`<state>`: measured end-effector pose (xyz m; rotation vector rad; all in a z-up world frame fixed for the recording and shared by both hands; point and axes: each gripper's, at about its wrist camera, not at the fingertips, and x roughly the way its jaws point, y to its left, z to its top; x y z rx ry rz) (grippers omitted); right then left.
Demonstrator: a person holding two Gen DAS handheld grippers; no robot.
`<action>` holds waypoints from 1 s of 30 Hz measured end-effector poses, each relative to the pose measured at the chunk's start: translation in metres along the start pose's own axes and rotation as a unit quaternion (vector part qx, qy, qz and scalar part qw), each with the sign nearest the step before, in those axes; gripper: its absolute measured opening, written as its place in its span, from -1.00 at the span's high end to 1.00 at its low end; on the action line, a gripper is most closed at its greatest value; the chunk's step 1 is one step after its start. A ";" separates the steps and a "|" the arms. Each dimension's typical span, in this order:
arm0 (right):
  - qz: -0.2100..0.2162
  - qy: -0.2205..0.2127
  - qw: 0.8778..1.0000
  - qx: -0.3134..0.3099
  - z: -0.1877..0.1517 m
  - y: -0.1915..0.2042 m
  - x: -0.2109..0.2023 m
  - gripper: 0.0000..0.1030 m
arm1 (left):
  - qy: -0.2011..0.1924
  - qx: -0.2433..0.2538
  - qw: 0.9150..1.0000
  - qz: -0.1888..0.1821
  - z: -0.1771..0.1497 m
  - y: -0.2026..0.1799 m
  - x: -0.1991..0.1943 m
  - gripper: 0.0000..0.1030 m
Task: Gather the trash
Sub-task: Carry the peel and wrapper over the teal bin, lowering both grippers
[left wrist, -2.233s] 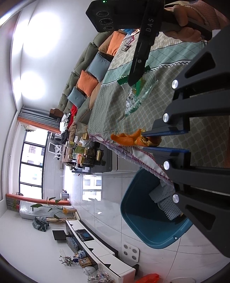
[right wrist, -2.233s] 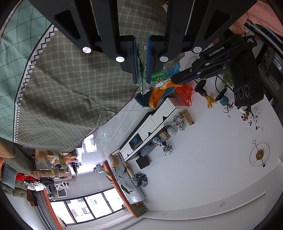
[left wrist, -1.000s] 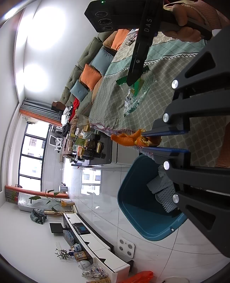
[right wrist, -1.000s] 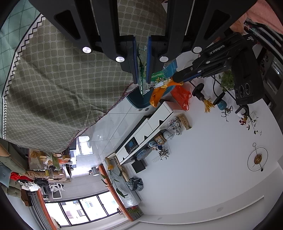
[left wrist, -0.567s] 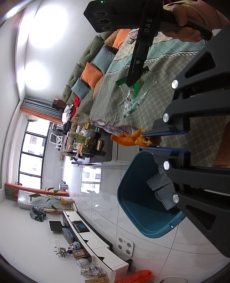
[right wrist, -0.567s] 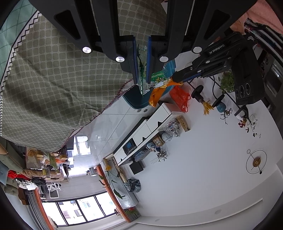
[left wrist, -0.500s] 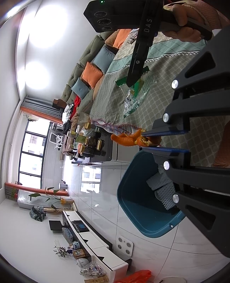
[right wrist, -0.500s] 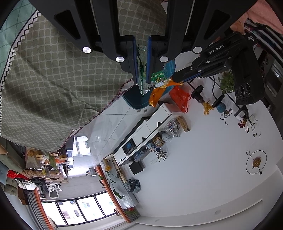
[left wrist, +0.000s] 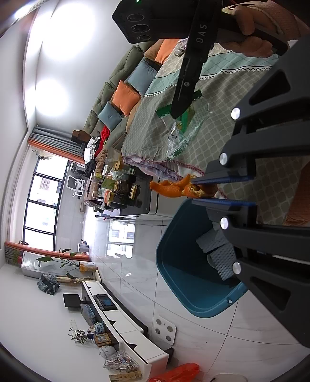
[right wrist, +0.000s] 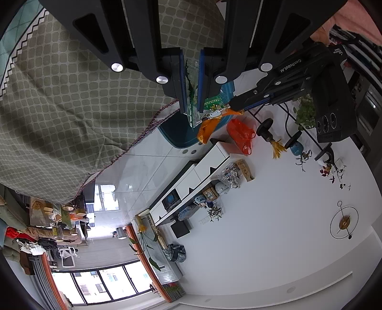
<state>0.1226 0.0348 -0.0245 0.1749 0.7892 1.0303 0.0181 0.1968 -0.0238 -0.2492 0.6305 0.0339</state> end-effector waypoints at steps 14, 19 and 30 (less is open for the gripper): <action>0.004 0.005 1.000 -0.005 0.001 0.003 0.005 0.83 | -0.003 -0.003 1.000 0.007 0.002 0.004 0.001 0.76; 0.005 0.007 1.000 -0.007 0.002 0.005 0.009 0.83 | -0.004 -0.007 1.000 0.009 0.001 0.007 0.000 0.76; 0.008 0.012 1.000 -0.013 0.005 0.007 0.015 0.83 | -0.006 -0.013 1.000 0.018 0.000 0.008 0.001 0.76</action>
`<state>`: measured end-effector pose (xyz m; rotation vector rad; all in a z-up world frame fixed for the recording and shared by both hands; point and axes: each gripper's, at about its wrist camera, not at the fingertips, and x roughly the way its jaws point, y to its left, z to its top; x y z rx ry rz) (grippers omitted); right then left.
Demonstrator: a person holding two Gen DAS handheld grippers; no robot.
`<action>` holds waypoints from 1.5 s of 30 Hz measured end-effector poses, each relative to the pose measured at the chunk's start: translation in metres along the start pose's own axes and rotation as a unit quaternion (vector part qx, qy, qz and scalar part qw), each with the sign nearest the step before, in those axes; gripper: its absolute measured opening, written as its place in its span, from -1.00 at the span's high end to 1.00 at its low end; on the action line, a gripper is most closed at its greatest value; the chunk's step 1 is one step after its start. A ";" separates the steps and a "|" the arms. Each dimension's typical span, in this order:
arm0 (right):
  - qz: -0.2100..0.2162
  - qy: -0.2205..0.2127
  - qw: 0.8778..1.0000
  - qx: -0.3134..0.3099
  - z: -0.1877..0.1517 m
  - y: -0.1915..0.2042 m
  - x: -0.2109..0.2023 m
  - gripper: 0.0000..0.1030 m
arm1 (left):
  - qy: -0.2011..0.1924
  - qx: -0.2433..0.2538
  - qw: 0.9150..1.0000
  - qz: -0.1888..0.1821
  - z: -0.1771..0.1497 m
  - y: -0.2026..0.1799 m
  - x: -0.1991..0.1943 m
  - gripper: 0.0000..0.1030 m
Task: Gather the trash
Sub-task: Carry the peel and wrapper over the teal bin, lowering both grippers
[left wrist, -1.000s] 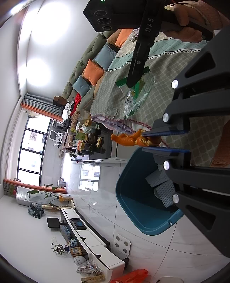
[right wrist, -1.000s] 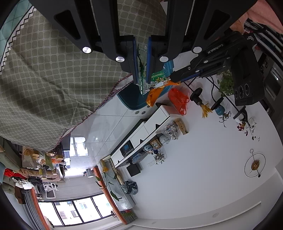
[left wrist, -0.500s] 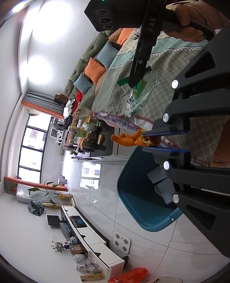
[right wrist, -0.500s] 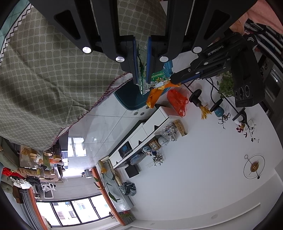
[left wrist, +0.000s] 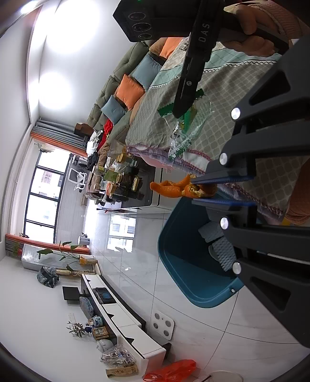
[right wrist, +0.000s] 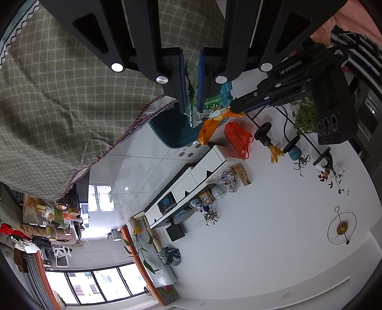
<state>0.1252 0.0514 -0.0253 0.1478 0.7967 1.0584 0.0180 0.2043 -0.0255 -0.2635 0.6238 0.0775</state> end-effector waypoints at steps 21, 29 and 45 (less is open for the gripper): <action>0.005 0.009 1.000 -0.003 0.002 0.005 0.012 0.83 | 0.000 -0.010 1.000 0.014 0.000 0.007 0.003 0.76; 0.005 0.011 1.000 -0.004 0.001 0.005 0.015 0.83 | 0.000 -0.012 1.000 0.021 0.000 0.013 0.005 0.76; 0.008 0.019 1.000 -0.014 0.002 0.010 0.030 0.83 | 0.002 -0.016 0.999 0.029 0.000 0.016 0.010 0.76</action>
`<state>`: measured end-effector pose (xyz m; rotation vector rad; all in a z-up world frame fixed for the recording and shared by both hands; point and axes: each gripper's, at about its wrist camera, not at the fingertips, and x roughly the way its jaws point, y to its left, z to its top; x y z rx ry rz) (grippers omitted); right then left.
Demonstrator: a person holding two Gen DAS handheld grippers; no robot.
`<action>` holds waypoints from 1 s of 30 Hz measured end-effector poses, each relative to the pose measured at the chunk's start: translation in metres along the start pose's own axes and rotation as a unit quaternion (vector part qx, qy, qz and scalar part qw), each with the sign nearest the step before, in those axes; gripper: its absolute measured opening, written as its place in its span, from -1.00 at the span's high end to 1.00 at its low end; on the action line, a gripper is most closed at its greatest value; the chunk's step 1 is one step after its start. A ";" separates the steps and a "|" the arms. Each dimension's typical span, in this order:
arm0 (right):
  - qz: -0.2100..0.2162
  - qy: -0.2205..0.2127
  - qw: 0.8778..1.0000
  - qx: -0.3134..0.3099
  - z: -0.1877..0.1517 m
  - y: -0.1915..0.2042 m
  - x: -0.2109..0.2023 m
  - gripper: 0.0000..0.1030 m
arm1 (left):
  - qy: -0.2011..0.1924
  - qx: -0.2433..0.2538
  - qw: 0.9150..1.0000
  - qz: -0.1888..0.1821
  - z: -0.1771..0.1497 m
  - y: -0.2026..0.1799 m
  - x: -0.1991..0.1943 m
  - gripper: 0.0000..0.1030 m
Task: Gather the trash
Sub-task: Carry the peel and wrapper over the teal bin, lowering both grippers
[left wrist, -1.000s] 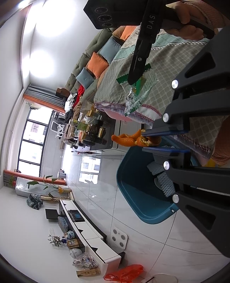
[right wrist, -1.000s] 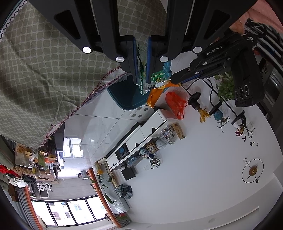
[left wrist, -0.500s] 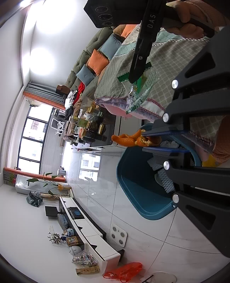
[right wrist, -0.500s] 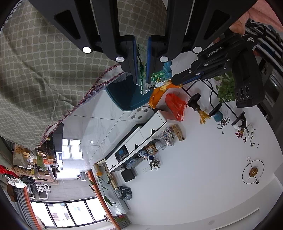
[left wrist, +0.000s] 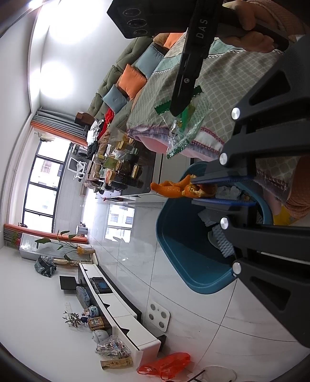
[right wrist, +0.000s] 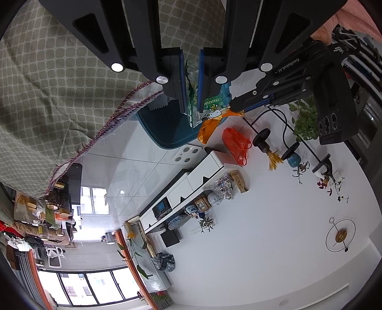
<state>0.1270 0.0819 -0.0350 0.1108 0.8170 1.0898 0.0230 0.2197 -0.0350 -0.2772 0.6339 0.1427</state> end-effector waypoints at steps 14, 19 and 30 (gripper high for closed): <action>0.000 0.006 1.000 -0.003 0.000 0.001 0.010 0.83 | 0.004 -0.009 1.000 0.004 -0.001 0.003 0.006 0.76; -0.001 0.009 1.000 -0.004 0.001 0.001 0.013 0.83 | 0.005 -0.013 1.000 0.006 -0.001 0.005 0.006 0.76; -0.003 0.019 1.000 -0.012 0.001 0.002 0.020 0.83 | 0.009 -0.017 1.000 0.011 -0.002 0.009 0.010 0.76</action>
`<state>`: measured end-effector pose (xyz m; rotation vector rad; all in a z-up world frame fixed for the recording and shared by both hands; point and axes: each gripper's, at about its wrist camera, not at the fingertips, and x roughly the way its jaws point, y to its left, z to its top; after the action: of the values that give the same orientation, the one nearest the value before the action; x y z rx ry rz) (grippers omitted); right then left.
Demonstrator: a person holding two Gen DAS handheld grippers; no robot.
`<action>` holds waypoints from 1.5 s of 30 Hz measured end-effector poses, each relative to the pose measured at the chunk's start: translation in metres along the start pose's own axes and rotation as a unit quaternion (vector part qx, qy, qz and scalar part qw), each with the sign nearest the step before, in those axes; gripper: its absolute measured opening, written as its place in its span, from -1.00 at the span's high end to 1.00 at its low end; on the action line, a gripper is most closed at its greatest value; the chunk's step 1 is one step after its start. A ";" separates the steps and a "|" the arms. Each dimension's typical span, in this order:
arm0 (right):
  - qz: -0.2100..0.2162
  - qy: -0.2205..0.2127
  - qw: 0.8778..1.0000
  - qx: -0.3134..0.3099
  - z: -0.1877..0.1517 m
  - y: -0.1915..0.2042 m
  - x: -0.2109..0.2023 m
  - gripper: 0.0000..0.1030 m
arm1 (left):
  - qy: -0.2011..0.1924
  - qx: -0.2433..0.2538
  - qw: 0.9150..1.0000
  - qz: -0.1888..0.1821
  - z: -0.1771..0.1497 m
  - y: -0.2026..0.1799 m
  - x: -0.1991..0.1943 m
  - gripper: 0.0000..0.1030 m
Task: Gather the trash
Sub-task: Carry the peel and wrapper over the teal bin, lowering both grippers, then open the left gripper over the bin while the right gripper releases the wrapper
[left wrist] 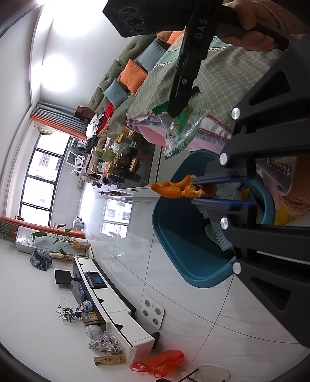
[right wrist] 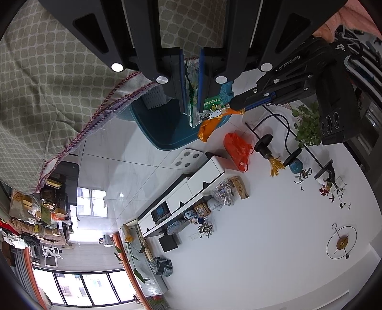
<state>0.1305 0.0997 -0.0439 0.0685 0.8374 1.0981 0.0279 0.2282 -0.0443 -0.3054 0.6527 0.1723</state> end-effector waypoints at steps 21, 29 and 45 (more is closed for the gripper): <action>-0.019 0.032 0.999 -0.010 0.012 0.001 0.027 0.83 | 0.021 -0.010 1.000 0.014 0.000 0.006 0.020 0.76; -0.028 0.045 0.999 -0.011 0.017 0.005 0.038 0.83 | 0.027 -0.017 0.999 0.017 0.001 0.011 0.026 0.76; -0.037 0.073 0.997 -0.002 0.021 0.006 0.058 0.82 | 0.047 -0.028 0.998 0.019 -0.001 0.024 0.043 0.75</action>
<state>0.1503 0.1566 -0.0592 -0.0469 0.9607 1.0438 0.0552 0.2528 -0.0766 -0.3571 0.7481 0.2131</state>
